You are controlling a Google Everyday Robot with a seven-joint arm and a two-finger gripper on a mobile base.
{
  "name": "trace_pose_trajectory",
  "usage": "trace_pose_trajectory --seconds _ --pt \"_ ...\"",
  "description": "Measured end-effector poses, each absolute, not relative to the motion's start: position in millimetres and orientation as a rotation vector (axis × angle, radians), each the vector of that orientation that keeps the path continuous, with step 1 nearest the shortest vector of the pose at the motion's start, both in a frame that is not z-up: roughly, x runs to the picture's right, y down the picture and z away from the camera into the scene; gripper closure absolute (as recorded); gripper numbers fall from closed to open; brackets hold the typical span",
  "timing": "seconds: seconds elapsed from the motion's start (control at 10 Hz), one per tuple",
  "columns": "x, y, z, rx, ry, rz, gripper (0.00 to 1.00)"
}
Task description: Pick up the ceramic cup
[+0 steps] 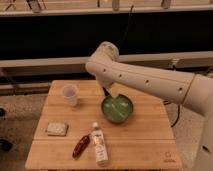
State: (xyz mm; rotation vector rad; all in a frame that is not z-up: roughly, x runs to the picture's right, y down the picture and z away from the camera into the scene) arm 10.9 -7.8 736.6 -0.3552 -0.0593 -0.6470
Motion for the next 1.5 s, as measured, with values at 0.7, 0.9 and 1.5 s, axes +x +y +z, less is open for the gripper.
trace_pose_trajectory --seconds 0.7,0.9,1.5 --pt "-44.0 -19.3 755.2 -0.348 -0.134 -0.738 0.2" --pt "-65.2 -23.1 764.2 -0.35 -0.16 -0.771 0.2" --pt "-104.9 -27.9 786.0 -0.349 -0.229 -0.857 0.2"
